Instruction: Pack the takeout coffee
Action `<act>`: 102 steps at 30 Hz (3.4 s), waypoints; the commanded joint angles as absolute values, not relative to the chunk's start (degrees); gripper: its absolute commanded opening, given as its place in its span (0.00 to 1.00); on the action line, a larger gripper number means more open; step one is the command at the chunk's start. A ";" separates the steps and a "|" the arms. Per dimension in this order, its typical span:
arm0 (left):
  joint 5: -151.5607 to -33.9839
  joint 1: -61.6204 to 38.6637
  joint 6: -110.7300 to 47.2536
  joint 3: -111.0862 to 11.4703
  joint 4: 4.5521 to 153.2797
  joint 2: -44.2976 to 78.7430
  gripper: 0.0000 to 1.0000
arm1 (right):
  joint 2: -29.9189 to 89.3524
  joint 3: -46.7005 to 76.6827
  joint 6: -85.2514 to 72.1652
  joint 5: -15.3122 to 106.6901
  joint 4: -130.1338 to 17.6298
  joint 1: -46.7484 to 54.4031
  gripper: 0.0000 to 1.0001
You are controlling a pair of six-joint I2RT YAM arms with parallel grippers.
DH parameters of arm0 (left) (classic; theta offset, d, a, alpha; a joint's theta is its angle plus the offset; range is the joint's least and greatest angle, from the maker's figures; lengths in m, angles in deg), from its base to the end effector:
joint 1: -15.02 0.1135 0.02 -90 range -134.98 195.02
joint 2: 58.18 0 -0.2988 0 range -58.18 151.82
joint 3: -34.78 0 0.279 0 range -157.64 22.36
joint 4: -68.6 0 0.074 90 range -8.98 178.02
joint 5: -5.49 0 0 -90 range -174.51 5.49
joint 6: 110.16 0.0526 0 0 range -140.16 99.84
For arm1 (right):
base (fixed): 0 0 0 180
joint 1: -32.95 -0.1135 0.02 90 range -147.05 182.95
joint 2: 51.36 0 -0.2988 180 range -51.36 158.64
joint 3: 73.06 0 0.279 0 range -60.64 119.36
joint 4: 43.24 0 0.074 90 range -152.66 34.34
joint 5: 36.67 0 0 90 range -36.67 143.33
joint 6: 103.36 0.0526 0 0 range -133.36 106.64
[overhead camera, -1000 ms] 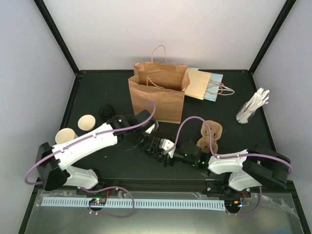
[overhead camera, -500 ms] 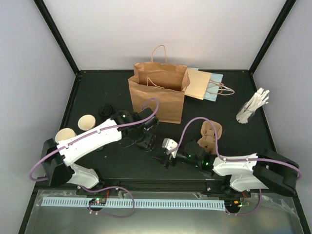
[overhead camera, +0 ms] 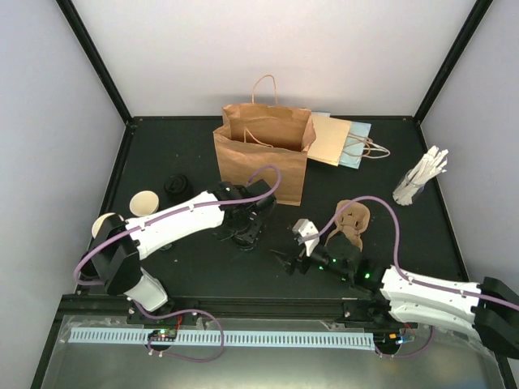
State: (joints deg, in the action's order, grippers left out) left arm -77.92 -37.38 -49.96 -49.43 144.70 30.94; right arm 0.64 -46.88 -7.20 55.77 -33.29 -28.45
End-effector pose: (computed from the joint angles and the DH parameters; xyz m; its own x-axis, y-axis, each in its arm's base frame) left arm 0.1958 -0.2444 0.2637 -0.9087 0.3708 -0.1919 0.3740 0.9272 0.0207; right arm 0.1020 0.1824 0.1928 -0.2222 -0.1835 -0.9576 -0.8386 0.5370 0.0916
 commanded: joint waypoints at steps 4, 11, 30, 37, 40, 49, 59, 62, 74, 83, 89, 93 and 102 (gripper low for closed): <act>-78.81 -37.10 -48.61 -47.52 140.42 32.93 0.68 | -6.77 -46.36 5.59 58.86 -46.92 -25.19 1.00; -80.29 -37.26 -48.64 -44.22 137.41 34.95 0.67 | -6.18 -43.33 9.41 58.61 -54.69 -24.79 1.00; -80.60 -37.36 -48.00 -45.28 139.66 38.69 0.67 | -2.78 -38.21 9.58 57.21 -61.02 -24.75 1.00; -79.80 -37.36 -47.85 -48.56 141.45 37.06 0.72 | -2.98 -36.92 9.41 57.73 -62.87 -24.70 1.00; -78.89 -37.32 -47.68 -50.42 143.08 36.68 0.77 | -2.93 -36.74 9.23 57.58 -63.17 -24.69 1.00; -77.91 -37.27 -47.77 -53.51 145.43 34.93 0.88 | -3.12 -36.40 8.96 57.48 -63.99 -24.70 1.00; -77.98 -37.27 -47.42 -56.91 147.43 33.47 0.99 | -2.32 -35.81 9.16 56.59 -64.79 -24.70 1.00; -78.09 -37.27 -47.45 -57.38 147.59 32.70 0.99 | -2.32 -35.68 9.32 56.28 -65.04 -24.66 1.00; -78.61 -36.20 -47.73 -58.34 147.34 25.24 0.99 | -5.40 -29.13 15.41 67.80 -74.34 -24.66 1.00; -88.86 -25.81 -47.43 -43.96 137.80 9.71 0.99 | -3.61 -22.35 6.72 63.13 -81.16 -24.69 1.00; -98.86 -19.15 -48.65 -31.06 129.58 0.32 0.99 | 7.87 -11.14 2.85 58.12 -88.33 -24.87 1.00; -104.35 -14.20 -49.09 -25.19 126.62 -4.48 0.96 | 13.49 -4.74 0.94 57.27 -90.52 -25.22 1.00; -113.09 -9.35 -48.99 -16.33 123.97 -7.67 0.96 | 24.32 2.87 -1.77 56.67 -93.38 -25.67 1.00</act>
State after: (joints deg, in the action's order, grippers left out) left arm -106.75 -10.61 -48.82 -18.43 127.28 -6.76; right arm 21.10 0.41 0.31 57.71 -90.75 -25.22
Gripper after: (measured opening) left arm 0.951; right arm 0.999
